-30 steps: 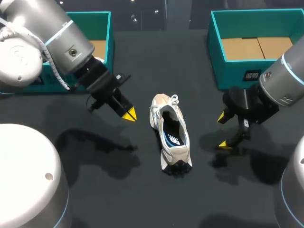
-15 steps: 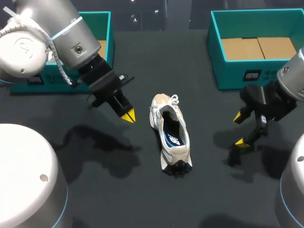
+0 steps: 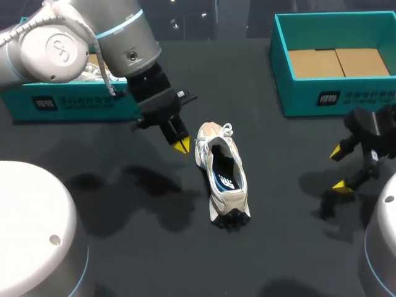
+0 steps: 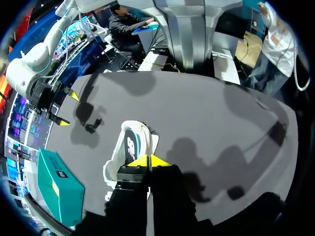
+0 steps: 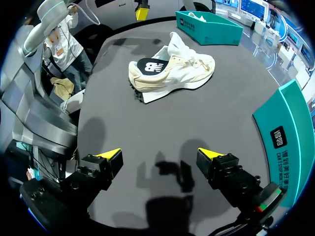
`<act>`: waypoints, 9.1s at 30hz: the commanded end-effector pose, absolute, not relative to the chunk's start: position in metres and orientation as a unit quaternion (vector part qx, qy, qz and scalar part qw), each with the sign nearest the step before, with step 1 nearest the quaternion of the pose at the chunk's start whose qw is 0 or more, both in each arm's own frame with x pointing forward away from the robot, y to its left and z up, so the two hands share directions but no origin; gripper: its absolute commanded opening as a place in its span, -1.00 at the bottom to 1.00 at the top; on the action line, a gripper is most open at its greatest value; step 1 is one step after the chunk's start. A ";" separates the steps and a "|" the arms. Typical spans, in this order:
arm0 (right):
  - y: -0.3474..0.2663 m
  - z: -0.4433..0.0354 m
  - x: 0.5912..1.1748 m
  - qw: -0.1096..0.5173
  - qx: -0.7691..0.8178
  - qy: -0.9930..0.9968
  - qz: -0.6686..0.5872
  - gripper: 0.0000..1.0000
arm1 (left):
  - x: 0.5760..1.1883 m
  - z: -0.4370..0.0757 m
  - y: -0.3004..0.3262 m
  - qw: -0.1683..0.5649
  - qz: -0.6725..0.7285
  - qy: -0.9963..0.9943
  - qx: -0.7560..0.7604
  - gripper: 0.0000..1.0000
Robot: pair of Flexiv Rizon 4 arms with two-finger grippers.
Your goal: Take the shoe out of the shoebox, open the shoe tongue, remove and reinsert the insole, then place the shoe into the shoebox
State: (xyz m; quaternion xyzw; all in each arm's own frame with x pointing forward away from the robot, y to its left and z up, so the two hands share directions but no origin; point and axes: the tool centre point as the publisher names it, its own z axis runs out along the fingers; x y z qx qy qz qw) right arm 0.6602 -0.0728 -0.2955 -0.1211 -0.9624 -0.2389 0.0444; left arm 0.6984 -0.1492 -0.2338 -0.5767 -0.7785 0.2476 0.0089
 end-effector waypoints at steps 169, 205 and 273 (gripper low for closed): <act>-0.073 -0.295 0.658 0.043 -0.121 -0.963 -0.238 1.00 | 0.697 -0.350 -0.231 0.098 -0.079 -0.724 -0.679 -1.00; -0.073 -0.295 0.658 0.043 -0.121 -0.963 -0.238 1.00 | 0.699 -0.380 -0.217 0.168 -0.118 -0.713 -0.671 -1.00; -0.073 -0.295 0.658 0.043 -0.121 -0.963 -0.238 1.00 | 0.672 -0.392 -0.231 0.041 0.063 -0.758 -0.648 -1.00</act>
